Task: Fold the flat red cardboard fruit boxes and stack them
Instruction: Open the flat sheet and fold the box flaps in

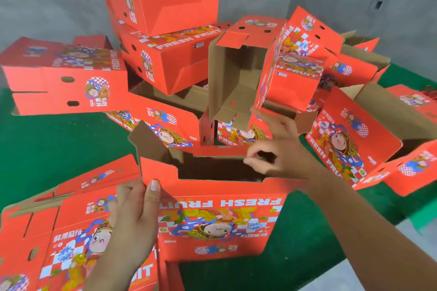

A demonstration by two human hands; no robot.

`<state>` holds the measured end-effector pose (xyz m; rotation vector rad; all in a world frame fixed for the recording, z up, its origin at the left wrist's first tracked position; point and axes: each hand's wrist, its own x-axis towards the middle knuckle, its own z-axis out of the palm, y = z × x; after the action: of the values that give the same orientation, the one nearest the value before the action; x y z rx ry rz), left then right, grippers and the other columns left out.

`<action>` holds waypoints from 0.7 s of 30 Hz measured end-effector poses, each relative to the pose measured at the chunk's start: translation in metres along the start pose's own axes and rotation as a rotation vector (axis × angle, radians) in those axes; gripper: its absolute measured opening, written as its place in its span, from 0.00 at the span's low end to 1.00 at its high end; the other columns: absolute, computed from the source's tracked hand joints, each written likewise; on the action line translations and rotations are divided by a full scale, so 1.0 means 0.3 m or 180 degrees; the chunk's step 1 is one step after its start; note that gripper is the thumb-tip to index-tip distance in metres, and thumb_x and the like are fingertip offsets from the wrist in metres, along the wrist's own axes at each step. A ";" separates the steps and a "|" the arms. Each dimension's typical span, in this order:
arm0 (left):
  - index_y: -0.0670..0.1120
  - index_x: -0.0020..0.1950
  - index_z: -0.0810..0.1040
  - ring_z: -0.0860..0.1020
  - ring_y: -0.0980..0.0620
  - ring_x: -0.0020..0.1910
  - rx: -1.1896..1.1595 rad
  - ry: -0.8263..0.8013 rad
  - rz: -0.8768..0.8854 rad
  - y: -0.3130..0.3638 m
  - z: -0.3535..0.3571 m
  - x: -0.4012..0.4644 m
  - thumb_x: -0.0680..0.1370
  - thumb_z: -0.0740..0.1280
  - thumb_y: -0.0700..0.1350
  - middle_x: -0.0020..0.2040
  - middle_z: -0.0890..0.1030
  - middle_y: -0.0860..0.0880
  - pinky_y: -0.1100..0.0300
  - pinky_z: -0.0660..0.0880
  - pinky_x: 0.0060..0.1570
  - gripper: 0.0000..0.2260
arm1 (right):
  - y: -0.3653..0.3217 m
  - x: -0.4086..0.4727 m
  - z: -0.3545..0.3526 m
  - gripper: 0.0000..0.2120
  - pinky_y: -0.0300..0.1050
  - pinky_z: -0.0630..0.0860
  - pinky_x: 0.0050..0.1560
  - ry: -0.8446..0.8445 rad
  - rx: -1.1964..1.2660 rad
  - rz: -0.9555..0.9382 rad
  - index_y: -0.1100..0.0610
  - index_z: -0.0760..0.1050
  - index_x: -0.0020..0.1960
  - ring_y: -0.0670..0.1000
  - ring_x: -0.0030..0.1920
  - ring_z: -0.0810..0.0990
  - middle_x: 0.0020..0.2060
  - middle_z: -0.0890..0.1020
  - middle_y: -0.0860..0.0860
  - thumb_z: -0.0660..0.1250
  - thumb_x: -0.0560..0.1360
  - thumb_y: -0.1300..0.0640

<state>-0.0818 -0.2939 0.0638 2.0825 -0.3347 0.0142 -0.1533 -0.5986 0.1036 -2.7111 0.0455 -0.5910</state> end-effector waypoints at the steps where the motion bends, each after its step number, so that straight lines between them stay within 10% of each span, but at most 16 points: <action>1: 0.58 0.39 0.76 0.69 0.44 0.56 0.0004 0.0032 0.0034 -0.005 0.001 -0.001 0.80 0.55 0.59 0.48 0.71 0.57 0.44 0.64 0.63 0.15 | 0.007 -0.005 0.005 0.09 0.51 0.58 0.73 0.0280 -0.0108 -0.0011 0.49 0.88 0.48 0.67 0.70 0.65 0.78 0.64 0.55 0.78 0.69 0.49; 5: 0.57 0.38 0.72 0.65 0.48 0.52 0.0178 0.0029 0.0004 -0.023 0.007 0.009 0.78 0.55 0.61 0.46 0.70 0.56 0.53 0.59 0.56 0.15 | 0.066 -0.007 0.027 0.38 0.57 0.58 0.75 -0.0150 -0.0029 0.0639 0.34 0.61 0.77 0.63 0.77 0.56 0.83 0.50 0.48 0.69 0.70 0.39; 9: 0.49 0.36 0.72 0.68 0.41 0.50 0.0225 0.0060 -0.0110 -0.016 0.017 0.038 0.77 0.55 0.65 0.43 0.70 0.46 0.48 0.65 0.53 0.22 | 0.123 -0.010 0.052 0.43 0.32 0.56 0.74 0.0174 0.0649 0.0927 0.32 0.52 0.79 0.46 0.78 0.56 0.81 0.53 0.52 0.71 0.77 0.59; 14: 0.45 0.39 0.78 0.70 0.41 0.50 0.0230 0.0223 -0.0262 -0.022 0.020 0.090 0.74 0.60 0.62 0.45 0.73 0.41 0.47 0.68 0.51 0.21 | 0.082 -0.041 0.084 0.41 0.64 0.73 0.69 0.0654 0.1893 0.1747 0.33 0.45 0.81 0.43 0.64 0.78 0.70 0.71 0.32 0.60 0.83 0.65; 21: 0.51 0.43 0.75 0.66 0.45 0.43 0.0603 0.0538 0.0115 -0.054 0.047 0.091 0.79 0.68 0.57 0.40 0.70 0.46 0.51 0.62 0.44 0.11 | 0.014 -0.067 0.109 0.34 0.46 0.52 0.72 0.1400 -0.0388 0.1144 0.48 0.74 0.72 0.58 0.70 0.59 0.72 0.63 0.54 0.61 0.71 0.73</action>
<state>-0.0535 -0.3046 0.0467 2.2440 -0.2762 0.2510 -0.1582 -0.5893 0.0665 -2.5363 0.6826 -1.0789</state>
